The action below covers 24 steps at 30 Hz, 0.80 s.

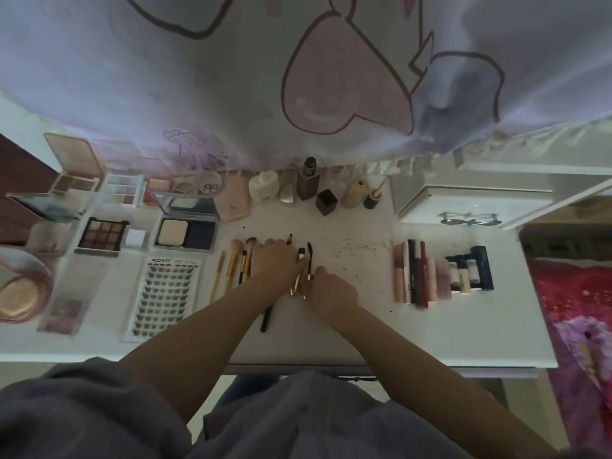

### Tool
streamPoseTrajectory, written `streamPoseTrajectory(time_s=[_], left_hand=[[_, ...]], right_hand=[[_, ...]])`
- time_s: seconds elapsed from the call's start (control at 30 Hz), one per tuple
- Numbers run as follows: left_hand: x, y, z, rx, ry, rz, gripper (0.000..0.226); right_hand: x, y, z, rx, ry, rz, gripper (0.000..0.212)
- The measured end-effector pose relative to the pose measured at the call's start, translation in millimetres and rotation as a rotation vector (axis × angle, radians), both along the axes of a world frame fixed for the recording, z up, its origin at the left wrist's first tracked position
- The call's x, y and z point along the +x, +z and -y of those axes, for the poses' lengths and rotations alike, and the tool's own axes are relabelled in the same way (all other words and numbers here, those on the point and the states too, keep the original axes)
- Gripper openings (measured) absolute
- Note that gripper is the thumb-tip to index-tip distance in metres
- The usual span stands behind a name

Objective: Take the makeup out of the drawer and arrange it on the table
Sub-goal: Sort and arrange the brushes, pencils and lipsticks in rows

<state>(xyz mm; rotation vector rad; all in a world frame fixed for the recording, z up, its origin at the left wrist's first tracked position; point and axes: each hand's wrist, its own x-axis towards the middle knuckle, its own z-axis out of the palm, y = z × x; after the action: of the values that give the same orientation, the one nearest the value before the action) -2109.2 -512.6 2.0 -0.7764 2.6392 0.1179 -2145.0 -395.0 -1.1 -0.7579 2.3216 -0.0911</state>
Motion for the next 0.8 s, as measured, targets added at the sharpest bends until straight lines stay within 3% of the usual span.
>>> streamPoseTrajectory(time_s=[0.13,0.23,0.4,0.53,0.63,0.8], left_hand=[[3,5,3,0.001,0.012,-0.052,0.048],[-6,14,-5,0.033,-0.001,-0.189,0.043],[-45,22,-62,0.239,-0.080,-0.376,0.031],[-80,3,-123,0.395,0.004,-0.247,0.024],[-97,-12,-143,0.329,0.036,-0.139,0.031],[-102,-26,-145,0.292,0.156,-0.151,0.030]], right_hand=[[-10,3,-3,-0.003,-0.027,0.012,0.028],[-44,19,-24,-0.067,-0.067,-0.037,0.038],[-127,46,-72,-0.048,-0.156,-0.095,0.019],[-157,49,-81,-0.081,-0.189,-0.011,0.020],[-161,42,-78,-0.091,-0.122,0.002,0.022],[-167,30,-74,-0.053,-0.057,-0.015,0.015]])
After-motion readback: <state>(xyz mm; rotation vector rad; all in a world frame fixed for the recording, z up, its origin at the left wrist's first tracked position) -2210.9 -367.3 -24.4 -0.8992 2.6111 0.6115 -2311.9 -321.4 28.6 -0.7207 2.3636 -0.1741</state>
